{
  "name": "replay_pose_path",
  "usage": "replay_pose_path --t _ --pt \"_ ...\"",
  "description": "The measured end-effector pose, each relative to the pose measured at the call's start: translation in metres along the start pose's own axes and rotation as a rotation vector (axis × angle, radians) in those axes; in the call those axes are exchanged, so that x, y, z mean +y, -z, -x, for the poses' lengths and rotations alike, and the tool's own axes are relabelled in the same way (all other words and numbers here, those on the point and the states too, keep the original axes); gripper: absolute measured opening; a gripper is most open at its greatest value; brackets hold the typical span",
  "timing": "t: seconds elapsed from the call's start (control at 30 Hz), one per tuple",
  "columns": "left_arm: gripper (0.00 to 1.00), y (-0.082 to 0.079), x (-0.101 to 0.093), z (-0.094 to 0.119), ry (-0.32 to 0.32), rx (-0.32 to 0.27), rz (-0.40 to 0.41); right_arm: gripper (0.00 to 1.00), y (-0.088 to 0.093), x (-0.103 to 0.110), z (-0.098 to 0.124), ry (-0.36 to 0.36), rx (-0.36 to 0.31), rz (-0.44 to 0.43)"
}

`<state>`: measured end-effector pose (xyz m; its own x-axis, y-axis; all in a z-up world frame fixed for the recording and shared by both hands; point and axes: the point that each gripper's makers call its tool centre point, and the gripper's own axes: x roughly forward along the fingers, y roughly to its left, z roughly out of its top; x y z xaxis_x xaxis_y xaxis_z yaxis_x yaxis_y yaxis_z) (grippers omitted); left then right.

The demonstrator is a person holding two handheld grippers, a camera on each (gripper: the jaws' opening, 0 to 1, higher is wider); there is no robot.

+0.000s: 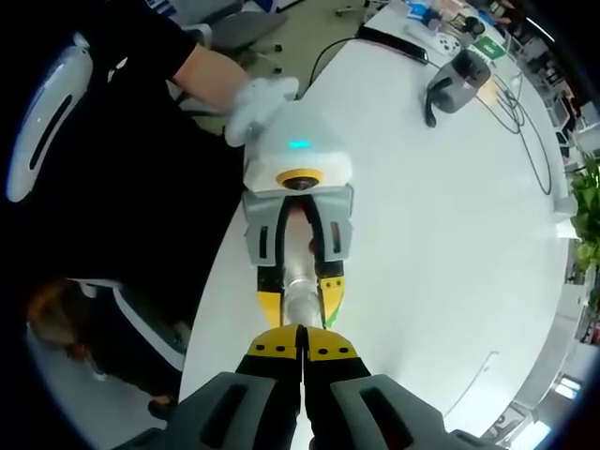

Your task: Clamp pump bottle remove cover press pump head put on cover

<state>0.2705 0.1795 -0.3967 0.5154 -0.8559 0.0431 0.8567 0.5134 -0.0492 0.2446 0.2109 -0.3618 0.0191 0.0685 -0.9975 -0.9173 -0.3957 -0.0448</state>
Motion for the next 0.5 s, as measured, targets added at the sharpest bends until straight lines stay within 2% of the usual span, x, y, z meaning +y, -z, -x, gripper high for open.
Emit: replay_pose_path --t 0.5 --pt "0.16 0.0002 0.0011 0.0001 0.000 0.000 -0.001 0.00 -0.0001 0.0000 0.0000 -0.003 0.009 0.009"
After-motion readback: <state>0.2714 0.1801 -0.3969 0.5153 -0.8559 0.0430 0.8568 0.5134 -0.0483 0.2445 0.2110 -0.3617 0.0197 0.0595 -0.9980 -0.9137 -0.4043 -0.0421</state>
